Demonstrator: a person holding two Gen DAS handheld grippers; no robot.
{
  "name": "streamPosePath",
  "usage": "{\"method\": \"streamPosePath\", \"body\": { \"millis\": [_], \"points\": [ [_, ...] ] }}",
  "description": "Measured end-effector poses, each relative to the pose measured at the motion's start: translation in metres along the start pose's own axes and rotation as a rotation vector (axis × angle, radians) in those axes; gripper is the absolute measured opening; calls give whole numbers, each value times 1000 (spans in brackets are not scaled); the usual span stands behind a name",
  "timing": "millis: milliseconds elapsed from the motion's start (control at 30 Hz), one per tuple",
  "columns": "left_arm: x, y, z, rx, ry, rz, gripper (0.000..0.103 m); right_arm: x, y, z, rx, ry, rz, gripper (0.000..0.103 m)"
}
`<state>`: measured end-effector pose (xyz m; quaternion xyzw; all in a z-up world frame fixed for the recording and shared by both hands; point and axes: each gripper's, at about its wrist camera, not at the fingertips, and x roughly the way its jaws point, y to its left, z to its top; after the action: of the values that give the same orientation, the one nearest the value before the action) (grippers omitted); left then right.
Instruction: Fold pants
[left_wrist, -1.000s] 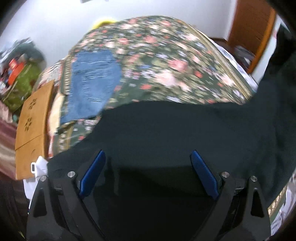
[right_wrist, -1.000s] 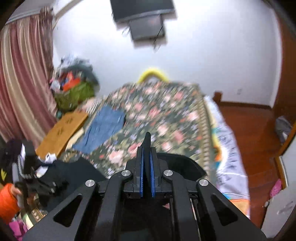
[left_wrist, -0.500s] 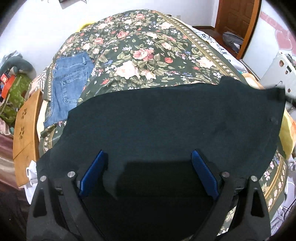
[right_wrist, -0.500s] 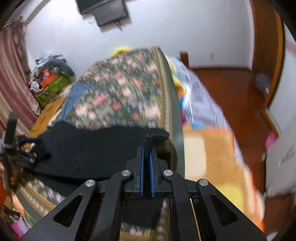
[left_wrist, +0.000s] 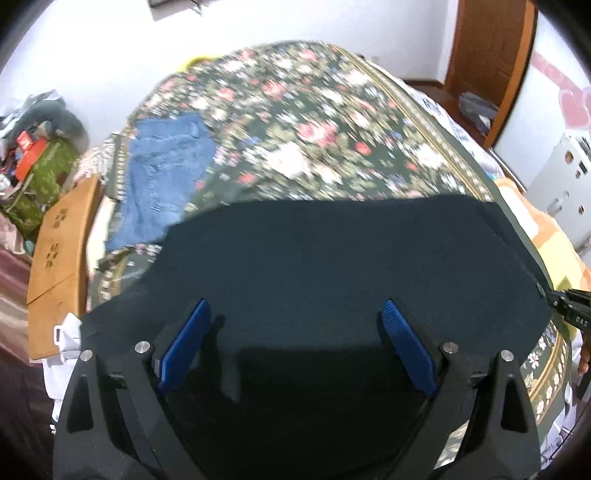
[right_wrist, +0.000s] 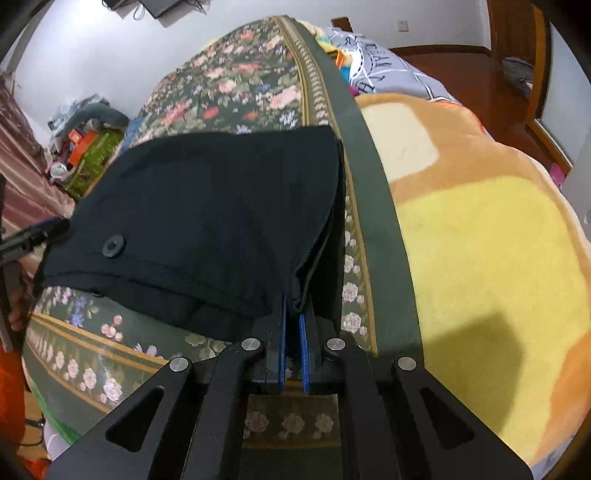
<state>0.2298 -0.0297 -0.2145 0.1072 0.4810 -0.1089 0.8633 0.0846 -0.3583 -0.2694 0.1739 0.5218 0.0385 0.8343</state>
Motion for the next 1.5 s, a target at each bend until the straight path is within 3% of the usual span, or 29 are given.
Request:
{"method": "streamPosePath", "body": {
  "millis": [100,167,200,267,333,433,500,567,800,967,1133,1233,1267,1333,1367,1433,1500],
  "points": [
    [-14,27,-1,-37,-54,38,95,-9,4,10,-33,13,-55,8],
    [-21,46,-3,-63,-77,59,95,-18,6,17,-43,3,-98,16],
    [-26,63,-4,-87,-92,74,95,-27,10,22,-61,-23,-131,20],
    [-33,86,-7,-124,-109,94,95,-44,21,32,-95,-82,-172,39],
    [-38,121,-13,-182,-121,120,95,-58,34,43,-126,-141,-186,48],
    [-39,170,-23,-274,-114,156,95,-71,64,65,-181,-209,-188,52],
    [-37,202,-31,-336,-101,171,95,-75,90,78,-233,-247,-168,55],
    [-34,226,-39,-382,-86,176,95,-77,119,89,-292,-282,-133,68],
    [12,297,-64,-497,37,193,95,-34,217,120,-478,-280,29,71],
    [58,319,-75,-547,140,136,95,28,275,130,-579,-189,128,71],
    [105,321,-80,-560,257,37,95,101,315,145,-648,-46,159,70],
    [112,319,-79,-555,257,-36,93,139,338,154,-685,41,175,61],
    [112,318,-78,-547,251,-53,90,151,348,157,-705,69,180,58],
    [109,314,-78,-534,230,-99,63,168,362,159,-733,108,184,58],
    [108,313,-78,-534,223,-119,57,181,370,161,-744,138,185,57],
    [102,309,-77,-512,202,-91,48,201,380,160,-754,213,199,56],
    [96,304,-76,-481,181,-51,37,221,389,153,-786,293,181,43]
  ]
}}
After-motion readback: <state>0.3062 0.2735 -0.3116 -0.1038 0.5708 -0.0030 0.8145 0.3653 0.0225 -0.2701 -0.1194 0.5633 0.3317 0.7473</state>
